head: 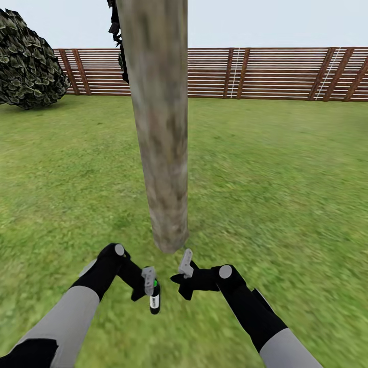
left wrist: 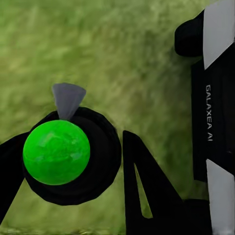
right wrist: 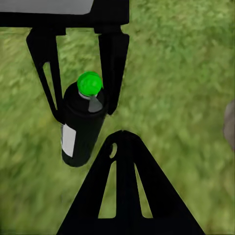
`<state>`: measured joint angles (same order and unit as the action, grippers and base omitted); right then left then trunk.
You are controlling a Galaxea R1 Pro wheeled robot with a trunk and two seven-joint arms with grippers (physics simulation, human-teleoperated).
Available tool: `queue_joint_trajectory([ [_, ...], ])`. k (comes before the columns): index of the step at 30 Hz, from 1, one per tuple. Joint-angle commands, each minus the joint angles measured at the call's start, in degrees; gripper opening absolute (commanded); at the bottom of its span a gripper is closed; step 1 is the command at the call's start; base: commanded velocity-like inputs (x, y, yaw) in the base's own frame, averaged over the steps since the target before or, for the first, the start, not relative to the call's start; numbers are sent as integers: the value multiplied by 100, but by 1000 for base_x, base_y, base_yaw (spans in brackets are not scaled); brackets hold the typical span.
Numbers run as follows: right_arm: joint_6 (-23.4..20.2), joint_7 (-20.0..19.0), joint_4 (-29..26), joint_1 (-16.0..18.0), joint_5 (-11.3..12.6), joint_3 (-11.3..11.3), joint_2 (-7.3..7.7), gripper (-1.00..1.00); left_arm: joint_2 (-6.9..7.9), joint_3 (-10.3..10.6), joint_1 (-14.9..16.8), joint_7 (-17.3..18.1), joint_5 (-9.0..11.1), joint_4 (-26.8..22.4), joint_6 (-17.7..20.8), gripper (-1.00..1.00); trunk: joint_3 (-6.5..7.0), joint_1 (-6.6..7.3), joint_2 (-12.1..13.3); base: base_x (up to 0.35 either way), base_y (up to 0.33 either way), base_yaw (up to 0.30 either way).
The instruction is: In the garden, pick up the pesticide atomizer on the floor and spray pesticide onto both trees until each tree trunk is fully covered.
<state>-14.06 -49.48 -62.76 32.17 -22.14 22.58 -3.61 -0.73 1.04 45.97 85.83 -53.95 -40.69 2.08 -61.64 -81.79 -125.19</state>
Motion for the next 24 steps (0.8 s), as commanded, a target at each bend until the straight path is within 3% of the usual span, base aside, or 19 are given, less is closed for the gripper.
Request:
queue_joint_trajectory([
  [1, 0, 0, 3, 0, 0, -3, 5, -100, 50, -3, -2, -9, -20, 0, 0, -100, 0, 0, 0, 0, 0, 0],
  [8, 3, 4, 62, 0, -6, -34, 38, -100, 401, -66, 13, -50, -38, 0, 29, -100, 0, 0, 0, 0, 0, 0],
  [12, 6, 76, 193, 0, -2, -86, 55, -100, 490, -525, -4, -527, -23, 0, 120, -100, 0, 0, 0, 0, 0, 0],
  [15, 8, 470, 374, -4, 9, -543, 103, -100, 493, -1000, -50, -1164, -5, 0, 143, -100, 0, 0, 0, 0, 0, 0],
  [18, 18, 1078, 712, -14, 28, -1462, 119, -100, 485, -1405, -68, -1526, 12, 6, 183, -100, 0, 0, 0, 0, 0, 0],
  [19, 26, 1239, 824, -15, 33, -1754, 121, 100, 480, -1551, -72, -1641, 17, 7, 225, -100, 0, 0, 0, 0, 0, 0],
  [24, 290, 1730, 1258, -22, 34, -3049, 123, 100, 452, -2581, -87, -2472, 33, 261, 504, -100, 0, 0, 0, 0, 0, 0],
])
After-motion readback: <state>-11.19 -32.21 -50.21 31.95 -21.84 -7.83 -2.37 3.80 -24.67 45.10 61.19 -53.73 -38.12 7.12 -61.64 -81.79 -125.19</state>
